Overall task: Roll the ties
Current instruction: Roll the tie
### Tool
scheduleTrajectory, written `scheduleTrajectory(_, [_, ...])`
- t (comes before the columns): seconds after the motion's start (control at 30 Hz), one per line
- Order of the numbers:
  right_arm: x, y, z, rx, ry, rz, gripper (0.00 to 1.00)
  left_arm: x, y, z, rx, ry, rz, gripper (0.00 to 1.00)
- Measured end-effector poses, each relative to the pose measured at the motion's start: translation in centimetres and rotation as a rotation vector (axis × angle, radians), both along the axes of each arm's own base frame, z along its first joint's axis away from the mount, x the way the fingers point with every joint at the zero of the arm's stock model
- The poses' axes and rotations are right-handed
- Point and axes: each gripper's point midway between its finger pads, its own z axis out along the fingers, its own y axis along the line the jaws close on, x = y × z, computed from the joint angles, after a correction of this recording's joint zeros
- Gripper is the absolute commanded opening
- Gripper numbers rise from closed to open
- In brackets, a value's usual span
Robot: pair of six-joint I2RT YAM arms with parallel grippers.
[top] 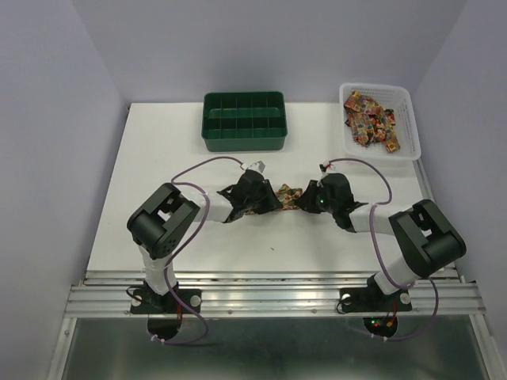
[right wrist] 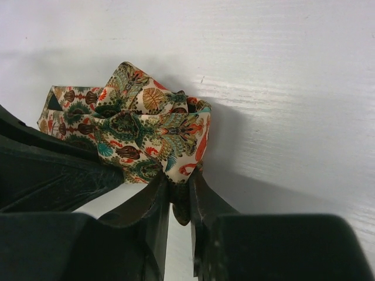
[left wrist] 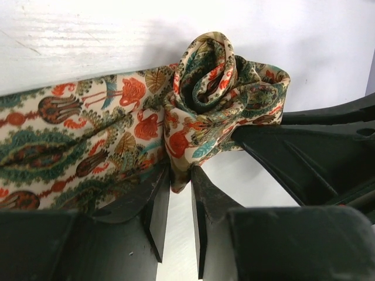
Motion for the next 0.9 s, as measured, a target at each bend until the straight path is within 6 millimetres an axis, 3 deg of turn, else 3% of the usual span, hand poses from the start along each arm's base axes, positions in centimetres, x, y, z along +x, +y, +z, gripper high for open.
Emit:
scheduleTrajectory(0.53, [-0.8, -1.5, 1.2, -0.138, 0.066, 0.023, 0.08, 0.0, 1.3, 3.4, 0.042, -0.078, -0.017, 0.39])
scheduleTrajectory(0.7, [-1.0, -1.7, 0.9, -0.153, 0.079, 0.028, 0.10, 2.9, 0.6, 5.3, 0.052, -0.132, -0.029, 0.34])
scheduleTrajectory(0.8, [-1.1, -1.7, 0.8, -0.154, 0.082, 0.028, 0.12, 6.0, -0.7, 6.7, 0.050, -0.185, -0.044, 0.30])
scheduleTrajectory(0.9, [-1.1, -1.7, 0.8, -0.154, 0.083, 0.028, 0.17, 7.9, -1.7, 7.0, 0.051, -0.213, -0.074, 0.27])
